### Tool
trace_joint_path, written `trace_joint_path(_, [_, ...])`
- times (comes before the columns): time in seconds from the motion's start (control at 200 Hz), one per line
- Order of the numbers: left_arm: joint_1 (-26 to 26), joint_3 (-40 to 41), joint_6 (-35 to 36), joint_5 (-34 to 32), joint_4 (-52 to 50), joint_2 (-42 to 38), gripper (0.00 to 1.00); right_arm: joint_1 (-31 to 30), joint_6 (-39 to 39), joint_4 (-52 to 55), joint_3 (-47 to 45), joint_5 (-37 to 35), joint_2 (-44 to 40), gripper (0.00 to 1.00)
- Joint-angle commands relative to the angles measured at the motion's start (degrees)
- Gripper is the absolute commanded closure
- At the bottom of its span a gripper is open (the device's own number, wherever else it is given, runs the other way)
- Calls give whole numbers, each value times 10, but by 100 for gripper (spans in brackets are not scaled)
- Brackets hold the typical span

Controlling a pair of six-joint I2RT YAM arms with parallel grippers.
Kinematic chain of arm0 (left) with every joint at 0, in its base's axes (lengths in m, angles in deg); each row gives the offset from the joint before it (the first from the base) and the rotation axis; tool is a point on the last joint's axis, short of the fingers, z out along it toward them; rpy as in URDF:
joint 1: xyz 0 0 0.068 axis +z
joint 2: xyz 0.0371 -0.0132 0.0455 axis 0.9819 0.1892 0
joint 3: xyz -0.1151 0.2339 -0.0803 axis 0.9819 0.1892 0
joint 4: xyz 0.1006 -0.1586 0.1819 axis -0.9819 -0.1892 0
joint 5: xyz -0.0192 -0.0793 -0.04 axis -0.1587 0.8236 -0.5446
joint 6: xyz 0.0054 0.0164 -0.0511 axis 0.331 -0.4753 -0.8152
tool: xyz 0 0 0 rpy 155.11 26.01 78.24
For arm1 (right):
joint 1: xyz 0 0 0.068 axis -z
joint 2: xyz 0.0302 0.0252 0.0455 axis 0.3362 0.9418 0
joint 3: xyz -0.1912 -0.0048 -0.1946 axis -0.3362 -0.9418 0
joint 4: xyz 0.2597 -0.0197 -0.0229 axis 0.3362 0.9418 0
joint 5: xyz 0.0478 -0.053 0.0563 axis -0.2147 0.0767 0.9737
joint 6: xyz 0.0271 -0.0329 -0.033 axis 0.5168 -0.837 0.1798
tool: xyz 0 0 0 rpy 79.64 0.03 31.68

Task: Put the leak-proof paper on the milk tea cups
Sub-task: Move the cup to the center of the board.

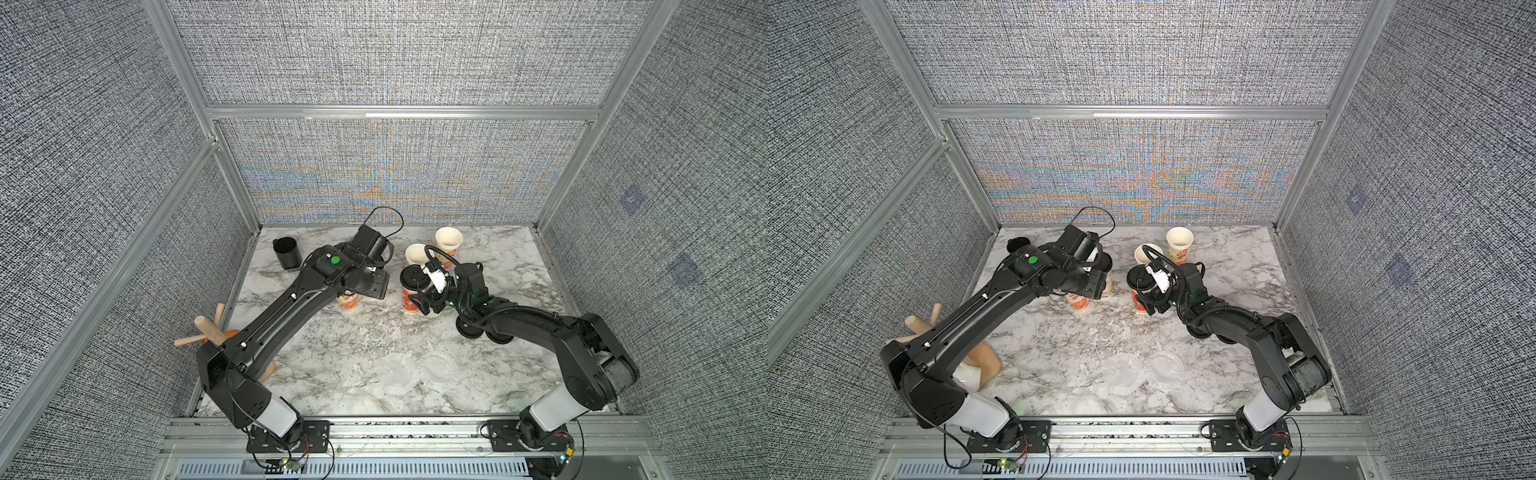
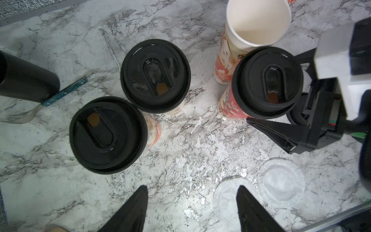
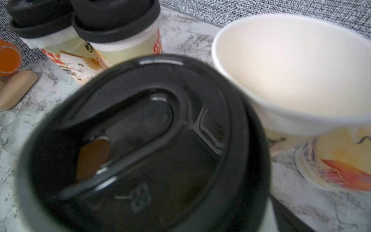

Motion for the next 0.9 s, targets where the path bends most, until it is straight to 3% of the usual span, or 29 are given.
trace_joint_path(0.0, [0,25,-1,-18,14,-23,28,-11,-21,-21,8,28,8,2])
trace_joint_path(0.195, [1,75,7,-31,48,-66,27,-45,-32,-4,19,15,25,2])
trace_joint_path(0.896, [1,85,7,-55,32,-74,27,-116,-2,-4,85,0,99,6])
